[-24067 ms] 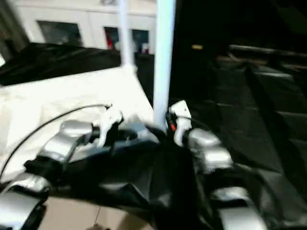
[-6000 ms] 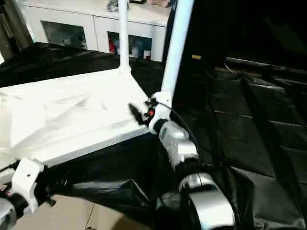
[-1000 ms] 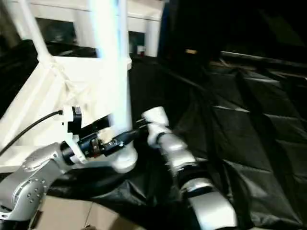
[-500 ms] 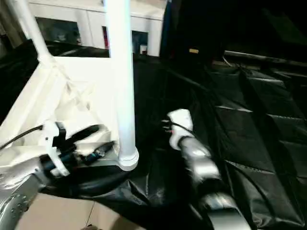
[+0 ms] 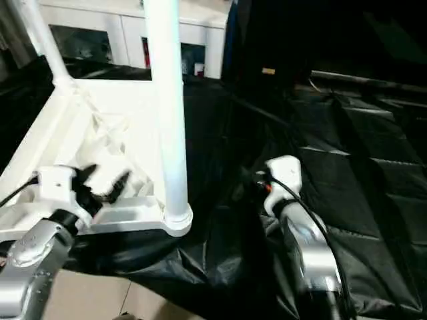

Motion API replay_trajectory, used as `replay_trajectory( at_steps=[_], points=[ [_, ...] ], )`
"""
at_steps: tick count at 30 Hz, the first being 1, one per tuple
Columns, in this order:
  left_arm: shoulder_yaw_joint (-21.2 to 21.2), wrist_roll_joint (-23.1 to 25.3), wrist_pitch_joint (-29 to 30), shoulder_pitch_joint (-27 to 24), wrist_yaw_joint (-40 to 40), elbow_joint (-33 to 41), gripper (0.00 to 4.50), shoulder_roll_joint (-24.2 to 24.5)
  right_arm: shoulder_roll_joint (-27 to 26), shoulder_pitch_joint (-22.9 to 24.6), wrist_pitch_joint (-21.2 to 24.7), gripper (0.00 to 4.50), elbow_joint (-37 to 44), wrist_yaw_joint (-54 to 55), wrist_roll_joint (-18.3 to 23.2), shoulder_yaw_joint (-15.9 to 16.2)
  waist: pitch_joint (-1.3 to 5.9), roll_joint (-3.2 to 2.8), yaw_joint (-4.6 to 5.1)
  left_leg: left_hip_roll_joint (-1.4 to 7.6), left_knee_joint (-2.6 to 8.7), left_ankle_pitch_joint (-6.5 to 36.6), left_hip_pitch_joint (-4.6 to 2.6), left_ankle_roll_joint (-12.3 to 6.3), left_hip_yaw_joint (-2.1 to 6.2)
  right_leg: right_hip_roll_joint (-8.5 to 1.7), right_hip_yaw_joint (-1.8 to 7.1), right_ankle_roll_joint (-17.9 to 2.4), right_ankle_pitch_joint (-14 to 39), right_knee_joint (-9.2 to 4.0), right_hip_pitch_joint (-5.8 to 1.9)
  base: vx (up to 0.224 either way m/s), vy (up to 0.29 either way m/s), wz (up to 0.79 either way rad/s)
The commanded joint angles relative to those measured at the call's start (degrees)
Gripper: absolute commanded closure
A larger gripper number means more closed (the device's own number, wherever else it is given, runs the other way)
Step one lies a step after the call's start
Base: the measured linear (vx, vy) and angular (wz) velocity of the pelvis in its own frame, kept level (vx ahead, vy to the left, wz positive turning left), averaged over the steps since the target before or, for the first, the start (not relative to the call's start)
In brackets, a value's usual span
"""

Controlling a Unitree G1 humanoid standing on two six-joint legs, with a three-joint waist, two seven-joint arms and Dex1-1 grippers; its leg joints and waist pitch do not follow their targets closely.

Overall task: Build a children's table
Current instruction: Rotate table base

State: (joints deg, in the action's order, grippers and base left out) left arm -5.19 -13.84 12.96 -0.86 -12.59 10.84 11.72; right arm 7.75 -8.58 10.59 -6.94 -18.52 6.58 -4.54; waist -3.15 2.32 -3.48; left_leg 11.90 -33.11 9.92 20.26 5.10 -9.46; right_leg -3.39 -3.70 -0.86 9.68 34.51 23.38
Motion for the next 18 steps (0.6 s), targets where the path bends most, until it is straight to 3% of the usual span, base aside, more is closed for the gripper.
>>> replay_trajectory(
  at_steps=[1, 2, 3, 4, 5, 6, 7, 8, 9, 10, 11, 12, 13, 14, 15, 16, 17, 18],
  points=[
    [1.18, 1.55, -0.95, -0.34, 0.95, 2.45, 0.01, -0.03, -0.38, 1.1, 0.93, 0.82, 3.53, 0.16, 0.07, 0.81, 3.04, -0.56, -0.39, 0.58, 4.03, 22.32, -0.09, -0.2, 0.44, -3.0, 1.88, 0.16, 30.05, -6.34, -1.63, 0.0, 0.0, 0.0],
    [1.42, 1.91, -0.22, -0.26, 1.54, 2.76, 0.01, -0.22, -0.93, 1.7, 2.97, 0.82, 4.63, 0.35, 0.45, 1.09, 3.12, -0.3, -0.47, 0.26, 3.94, 21.29, 0.38, -1.5, 0.16, -3.92, 2.41, -0.29, 30.51, -6.25, -2.05, 0.0, 0.0, 0.0],
    [1.27, 2.04, -0.25, -0.09, 1.93, 2.68, 0.01, -0.37, -1.59, 1.87, 4.26, 0.82, 4.97, 0.65, 1.08, 1.05, 3.23, -0.75, -0.44, 0.22, 1.87, 20.19, -1.62, -1.65, -1.93, -3.61, 4.87, -0.07, 34.33, -7.7, 0.43, 0.0, 0.0, 0.0],
    [1.15, 2.33, -0.33, 0.03, 2.39, 2.65, 0.01, -0.64, -2.04, 2.06, 5.28, 0.82, 5.44, 1.06, 1.48, 1.05, 3.56, -0.04, -0.81, -0.23, 1.08, 19.97, -1.65, -1.81, -2.23, -4.07, 5.89, -0.37, 35.07, -7.31, 0.02, 0.0, 0.0, 0.0],
    [1.18, 3.1, -0.8, 0.23, 2.45, 2.41, 0.01, -0.3, -2.49, 2.14, 4.71, 0.82, 5.06, 1.79, 1.03, 1.26, 3.36, 0.06, -1.85, -0.85, -0.45, 18.56, -0.4, -2.65, -2.16, -5.32, 9.99, -0.9, 37.42, -7.9, -1.24, -0.002, 0.063, -0.34],
    [1.22, 3.49, -1.1, 0.34, 2.42, 2.27, 0.01, -0.09, -2.68, 2.19, 4.22, 0.82, 4.84, 2.14, 0.72, 1.42, 3.29, 1.04, -2.95, -1.29, -2.6, 18.45, -0.26, -4.1, -1.46, -6.78, 13.37, -1.4, 41.58, -8.76, -1.67, -0.002, 0.063, -0.34],
    [1.48, 5.14, -1.19, 0.6, 2.48, 2.04, 0.01, 0.58, -3.09, 2.13, 4.55, 0.82, 5.04, 2.68, 0.56, 1.54, 3.08, 1.42, -4.0, -1.11, -3.44, 14.91, 3.64, -7.86, 1.62, -11.82, 12.91, -1.86, 41.19, -8.31, -5.15, 0.009, 0.108, -0.42],
    [2.17, 7.51, -1.13, 0.96, 2.85, 1.78, 0.01, 1.75, -3.17, 1.8, 4.76, 0.82, 4.93, 3.03, 0.34, 1.57, 3.04, -0.55, -4.31, 0.63, -3.76, 9.53, 3.29, -7.87, 4.12, -13.5, 12.39, -4.01, 41.95, -9.05, -3.41, -0.003, 0.17, -0.24],
    [2.68, 8.9, -1.19, 1.13, 3.2, 1.69, 0.01, 2.4, -3.06, 1.7, 5.26, 0.82, 5.2, 3.39, 0.32, 1.67, 2.7, -1.92, -2.21, 0.87, 2.47, 11.12, 1.96, -6.92, 3.9, -4.93, 6.76, -6.92, 32.1, -6.02, -1.52, -0.003, 0.17, -0.24],
    [2.76, 9.0, -1.11, 1.2, 3.24, 1.64, 0.01, 2.5, -2.98, 1.6, 5.4, 0.82, 5.14, 3.41, 0.39, 1.66, 2.92, -2.61, -1.17, 0.99, 3.63, 14.05, 0.64, -5.77, 3.68, -0.6, 4.19, -6.75, 24.9, -3.91, -0.24, -0.001, 0.19, -0.01],
    [2.88, 9.14, -1.0, 1.29, 3.3, 1.56, 0.01, 2.62, -2.88, 1.45, 5.59, 0.82, 5.05, 3.43, 0.48, 1.64, 3.63, -3.43, -0.54, 1.74, 3.53, 14.31, -0.64, -3.45, 4.2, 0.65, 3.47, -6.49, 15.68, -2.17, 0.2, 0.004, 0.176, 0.04],
    [2.28, 8.32, 0.0, 1.38, 4.4, 1.43, 0.01, 1.7, -2.18, 0.92, 6.12, 0.82, 5.21, 2.68, 0.83, 1.64, 3.72, -4.51, 0.01, 4.55, 5.19, 18.0, -0.81, 6.85, 5.98, 0.73, 2.46, -5.95, 1.46, -0.06, -0.58, 0.004, 0.176, 0.04],
    [2.05, 7.94, 0.32, 1.38, 4.64, 1.44, 0.01, 1.39, -2.07, 0.81, 6.44, 0.82, 5.25, 2.49, 1.02, 1.57, 3.64, -4.73, 0.46, 6.65, 6.35, 18.6, -1.36, 8.48, 7.09, 0.93, 1.62, -5.47, 1.25, 0.93, -0.22, -0.025, 0.128, 0.14],
    [1.43, 6.83, 0.53, 1.29, 4.96, 1.55, 0.01, 0.52, -1.86, 0.67, 7.34, 0.82, 5.56, 2.16, 1.14, 1.48, 3.31, -5.24, 0.49, 10.11, 8.24, 18.63, -1.35, 7.01, 7.99, 0.3, 0.55, -3.7, 3.97, 3.33, 0.86, -0.023, 0.03, 0.22],
    [0.85, 5.55, 1.19, 1.31, 5.09, 1.69, 0.01, -0.24, -1.65, 0.45, 7.94, 0.82, 5.69, 1.87, 1.24, 1.41, 3.4, -5.38, 0.44, 10.72, 8.3, 17.73, -1.2, 5.4, 7.87, -0.03, 0.21, -3.34, 5.07, 4.41, 1.25, -0.023, 0.03, 0.22],
    [0.52, 5.19, 1.86, 1.33, 5.34, 1.91, 0.01, -0.7, -1.19, 0.14, 8.47, 0.82, 5.73, 1.29, 1.35, 1.58, 3.88, -5.13, 0.45, 10.37, 7.06, 15.89, -1.48, -0.45, 7.0, -1.1, 0.07, -2.89, 6.34, 4.44, 1.14, -0.024, -0.051, 0.21],
    [0.47, 5.51, 2.31, 1.22, 5.67, 2.15, 0.01, -0.88, -0.36, -0.25, 8.51, 0.82, 5.53, 0.39, 1.22, 2.09, 4.32, -4.13, 0.63, 8.28, 5.51, 13.36, -1.64, -6.67, 5.9, -2.17, 0.61, -3.86, 4.65, 3.25, 0.41, -0.044, -0.1, 0.07],
    [0.63, 5.99, 2.48, 0.97, 5.78, 2.37, 0.01, -0.82, 0.36, -0.61, 8.08, 0.82, 5.18, -0.38, 0.96, 2.49, 4.48, -2.21, 0.18, 3.42, 2.63, 11.98, 0.41, -10.07, 3.26, -4.12, 2.75, -7.13, -0.09, -0.57, -1.29, -0.044, -0.1, 0.07]
  ],
)
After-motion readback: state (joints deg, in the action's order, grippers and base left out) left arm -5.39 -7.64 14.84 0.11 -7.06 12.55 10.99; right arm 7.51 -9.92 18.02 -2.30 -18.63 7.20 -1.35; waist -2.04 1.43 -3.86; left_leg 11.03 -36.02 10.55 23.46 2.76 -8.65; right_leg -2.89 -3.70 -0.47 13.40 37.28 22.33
